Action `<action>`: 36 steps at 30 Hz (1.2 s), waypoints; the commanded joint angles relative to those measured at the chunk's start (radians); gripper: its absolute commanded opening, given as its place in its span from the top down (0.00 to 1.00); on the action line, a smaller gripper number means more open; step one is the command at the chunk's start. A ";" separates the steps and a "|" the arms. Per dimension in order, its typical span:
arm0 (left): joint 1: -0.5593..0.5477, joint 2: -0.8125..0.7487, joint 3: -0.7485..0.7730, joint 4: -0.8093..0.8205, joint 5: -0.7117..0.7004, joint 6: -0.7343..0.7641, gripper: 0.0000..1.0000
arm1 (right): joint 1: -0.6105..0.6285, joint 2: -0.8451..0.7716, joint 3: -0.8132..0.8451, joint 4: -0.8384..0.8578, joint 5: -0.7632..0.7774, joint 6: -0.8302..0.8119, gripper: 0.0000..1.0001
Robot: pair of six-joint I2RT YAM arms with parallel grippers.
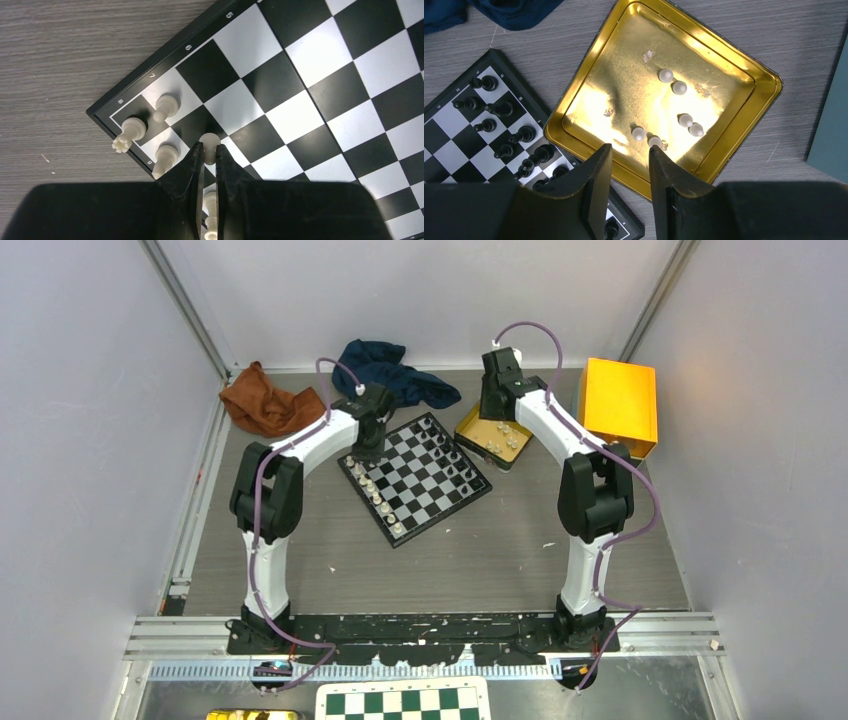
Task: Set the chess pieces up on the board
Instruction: Move the chess piece to the chessboard.
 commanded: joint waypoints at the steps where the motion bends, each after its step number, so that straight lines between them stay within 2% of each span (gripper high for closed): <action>1: 0.017 -0.082 -0.016 0.013 -0.011 -0.026 0.98 | -0.002 -0.082 -0.003 0.034 -0.002 0.004 0.61; 36: 0.051 -0.039 -0.005 0.031 0.035 -0.034 0.96 | -0.002 -0.091 -0.021 0.031 0.008 0.008 0.61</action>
